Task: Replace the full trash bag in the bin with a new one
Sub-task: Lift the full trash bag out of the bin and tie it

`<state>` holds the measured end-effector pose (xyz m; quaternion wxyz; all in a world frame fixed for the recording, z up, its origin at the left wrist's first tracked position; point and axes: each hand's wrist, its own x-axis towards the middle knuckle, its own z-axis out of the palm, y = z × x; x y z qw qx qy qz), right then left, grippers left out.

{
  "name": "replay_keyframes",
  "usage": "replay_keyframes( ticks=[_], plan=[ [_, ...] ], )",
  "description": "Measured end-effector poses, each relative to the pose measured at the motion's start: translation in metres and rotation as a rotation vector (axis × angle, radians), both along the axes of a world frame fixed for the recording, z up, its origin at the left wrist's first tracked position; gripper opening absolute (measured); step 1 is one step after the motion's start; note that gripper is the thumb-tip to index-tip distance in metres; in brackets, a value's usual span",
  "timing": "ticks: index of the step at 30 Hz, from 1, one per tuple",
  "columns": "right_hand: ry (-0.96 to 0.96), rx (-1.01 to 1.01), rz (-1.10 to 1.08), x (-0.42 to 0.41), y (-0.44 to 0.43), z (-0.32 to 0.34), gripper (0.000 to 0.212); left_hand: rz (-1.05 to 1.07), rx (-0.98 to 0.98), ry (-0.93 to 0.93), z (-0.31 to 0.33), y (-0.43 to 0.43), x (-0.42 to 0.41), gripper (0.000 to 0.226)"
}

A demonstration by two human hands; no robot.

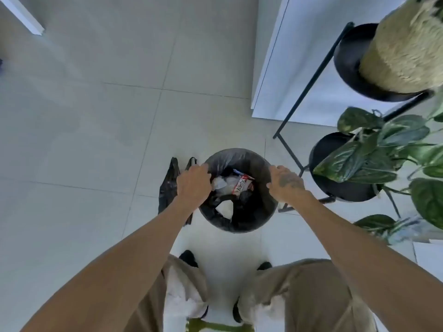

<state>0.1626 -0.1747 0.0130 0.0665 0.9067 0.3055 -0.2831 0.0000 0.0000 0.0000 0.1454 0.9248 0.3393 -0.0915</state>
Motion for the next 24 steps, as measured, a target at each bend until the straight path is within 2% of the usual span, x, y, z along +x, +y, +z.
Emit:
replay_keyframes(
  ticks=[4,7,14,17,21,24],
  plan=[
    [-0.143,0.024,0.014,0.003,0.018,-0.045,0.054,0.021,0.128,-0.079,-0.055,0.011,0.005,0.027],
    [-0.268,0.048,0.05,0.01,0.028,-0.073,0.059,0.021,0.153,-0.164,-0.085,0.018,0.016,0.03],
    [-0.478,0.133,0.115,0.025,0.034,-0.109,0.044,0.006,0.172,-0.285,-0.128,0.033,0.031,0.025],
    [-0.436,0.229,0.086,0.021,0.025,-0.116,0.045,-0.007,0.181,-0.324,-0.136,0.036,0.021,0.025],
    [-0.223,0.299,0.012,-0.003,0.01,-0.114,0.062,0.014,0.154,-0.299,-0.138,0.024,-0.002,0.025],
    [-0.128,0.494,-0.167,-0.015,-0.004,-0.111,0.051,0.036,0.127,-0.317,-0.137,0.017,-0.017,0.025]
  ],
)
